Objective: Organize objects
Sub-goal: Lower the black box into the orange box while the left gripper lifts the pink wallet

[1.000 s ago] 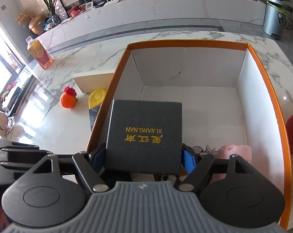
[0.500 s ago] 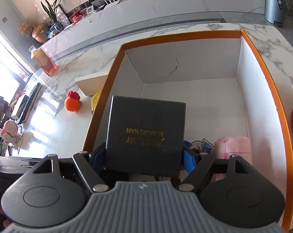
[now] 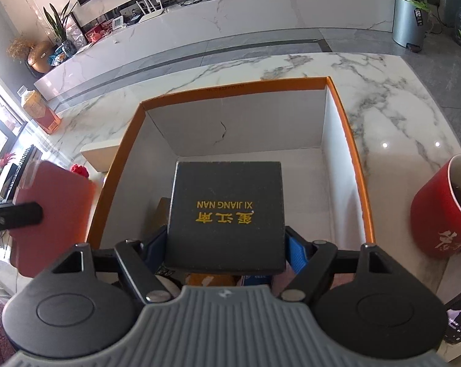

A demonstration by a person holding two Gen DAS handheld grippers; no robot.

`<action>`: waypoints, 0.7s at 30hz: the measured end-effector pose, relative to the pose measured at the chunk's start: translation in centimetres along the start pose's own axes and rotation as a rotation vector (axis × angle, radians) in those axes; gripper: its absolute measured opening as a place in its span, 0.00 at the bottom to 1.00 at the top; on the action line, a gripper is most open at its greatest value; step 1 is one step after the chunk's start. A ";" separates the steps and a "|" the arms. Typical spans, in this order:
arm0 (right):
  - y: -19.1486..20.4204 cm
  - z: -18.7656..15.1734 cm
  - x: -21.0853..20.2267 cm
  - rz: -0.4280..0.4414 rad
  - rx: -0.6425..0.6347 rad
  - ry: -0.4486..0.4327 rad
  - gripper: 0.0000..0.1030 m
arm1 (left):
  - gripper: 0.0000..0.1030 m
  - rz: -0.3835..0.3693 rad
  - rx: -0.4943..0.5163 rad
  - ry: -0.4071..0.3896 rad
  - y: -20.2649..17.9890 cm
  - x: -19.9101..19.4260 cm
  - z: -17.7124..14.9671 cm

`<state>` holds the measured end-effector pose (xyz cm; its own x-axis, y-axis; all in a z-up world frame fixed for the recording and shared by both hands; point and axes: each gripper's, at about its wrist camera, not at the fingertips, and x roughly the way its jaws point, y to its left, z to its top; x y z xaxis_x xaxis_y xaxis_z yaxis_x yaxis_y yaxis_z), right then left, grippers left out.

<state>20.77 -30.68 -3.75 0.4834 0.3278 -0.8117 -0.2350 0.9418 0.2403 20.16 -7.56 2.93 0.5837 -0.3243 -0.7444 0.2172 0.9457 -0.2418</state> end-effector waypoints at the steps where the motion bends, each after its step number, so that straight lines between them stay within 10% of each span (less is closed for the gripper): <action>1: -0.1 0.3 0.0 -0.001 -0.005 -0.002 0.75 | 0.24 -0.010 0.011 -0.009 -0.4 -0.1 0.6; 7: -0.4 1.6 1.7 -0.036 -0.032 0.023 0.75 | 0.24 -0.098 0.037 0.015 -3.1 3.7 3.1; 21: -1.2 0.9 8.3 -0.085 -0.021 0.156 0.75 | 0.24 -0.021 0.111 0.106 -4.2 11.6 2.8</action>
<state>25.82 -29.05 -10.28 0.3660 0.2301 -0.9017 -0.2173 0.9633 0.1576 28.24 -15.32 -2.94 0.4931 -0.3347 -0.8030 0.3175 0.9286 -0.1920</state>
